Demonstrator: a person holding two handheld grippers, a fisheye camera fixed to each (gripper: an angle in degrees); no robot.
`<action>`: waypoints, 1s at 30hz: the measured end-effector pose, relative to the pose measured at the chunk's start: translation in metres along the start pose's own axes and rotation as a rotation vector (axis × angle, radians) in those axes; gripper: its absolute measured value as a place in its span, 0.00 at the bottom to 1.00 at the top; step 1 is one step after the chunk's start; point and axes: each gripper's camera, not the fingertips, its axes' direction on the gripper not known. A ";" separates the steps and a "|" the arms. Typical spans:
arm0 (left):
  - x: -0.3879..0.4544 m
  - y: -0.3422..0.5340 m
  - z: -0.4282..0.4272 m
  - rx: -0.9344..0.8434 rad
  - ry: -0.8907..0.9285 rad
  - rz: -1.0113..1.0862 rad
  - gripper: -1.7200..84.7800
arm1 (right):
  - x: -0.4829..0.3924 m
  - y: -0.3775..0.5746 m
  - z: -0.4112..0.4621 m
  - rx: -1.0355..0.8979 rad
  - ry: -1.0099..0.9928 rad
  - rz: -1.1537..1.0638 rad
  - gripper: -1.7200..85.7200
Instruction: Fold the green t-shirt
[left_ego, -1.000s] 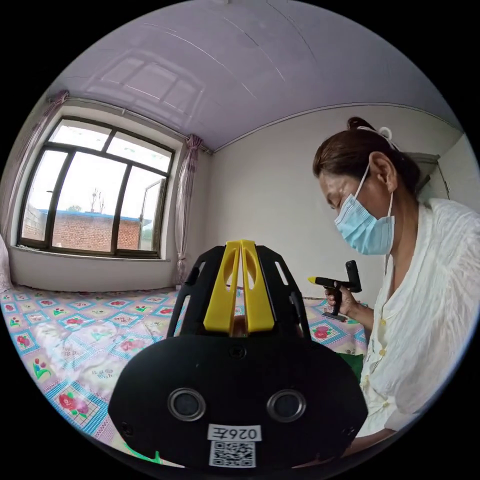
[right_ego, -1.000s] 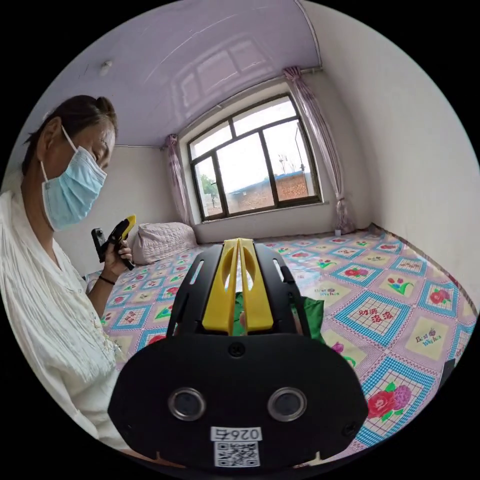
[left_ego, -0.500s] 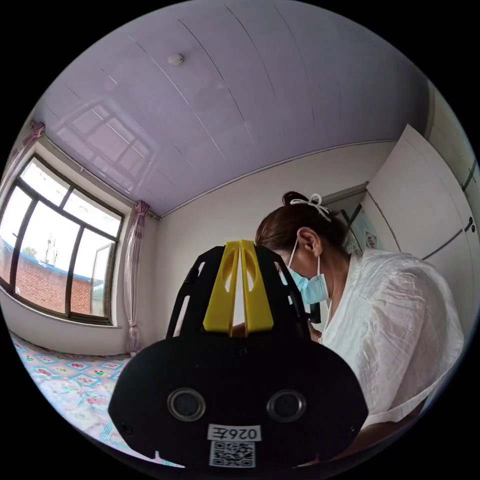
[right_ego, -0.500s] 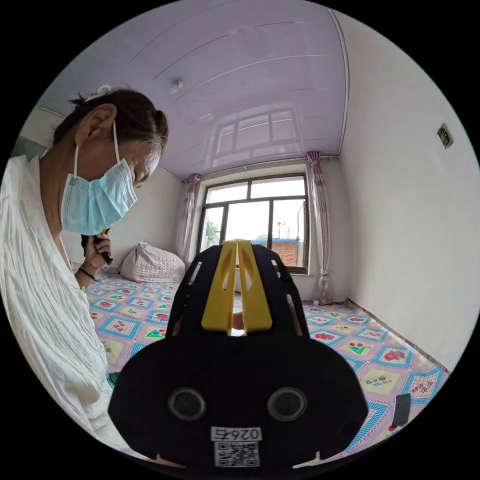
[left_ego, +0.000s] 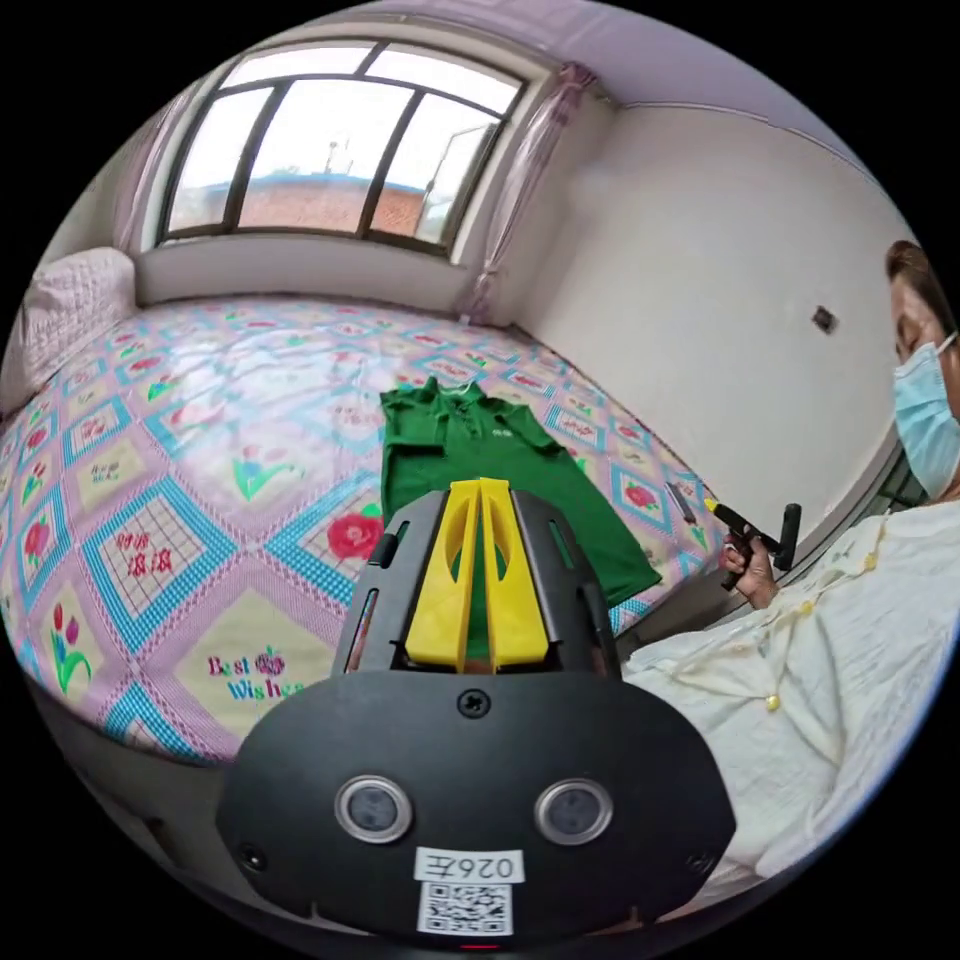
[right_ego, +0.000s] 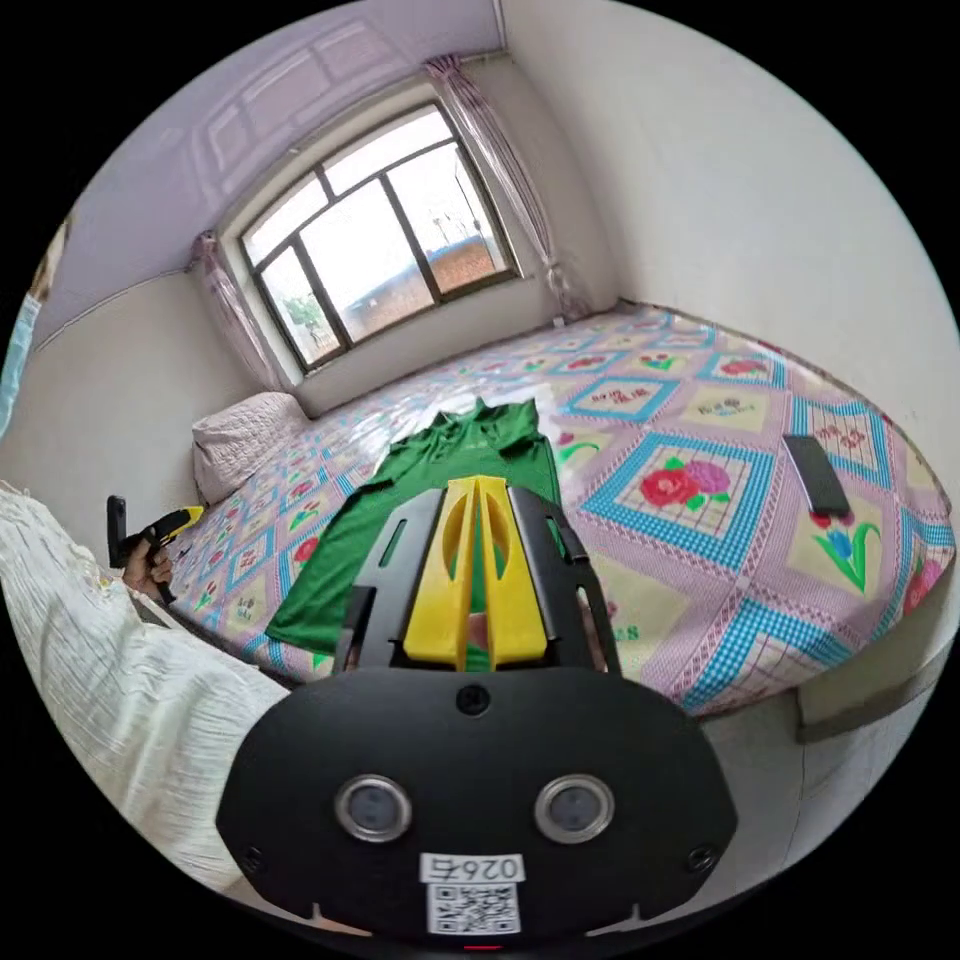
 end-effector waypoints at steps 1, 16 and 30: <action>-0.012 0.014 0.022 -0.073 -0.013 -0.056 0.01 | 0.009 0.009 0.016 -0.069 0.024 0.036 0.01; -0.092 0.064 0.120 -0.394 -0.022 -0.378 0.20 | 0.040 0.033 0.129 -0.430 0.203 0.088 0.08; -0.087 0.037 0.186 -0.561 -0.003 -0.228 0.19 | 0.057 0.004 0.146 -0.414 0.173 0.203 0.09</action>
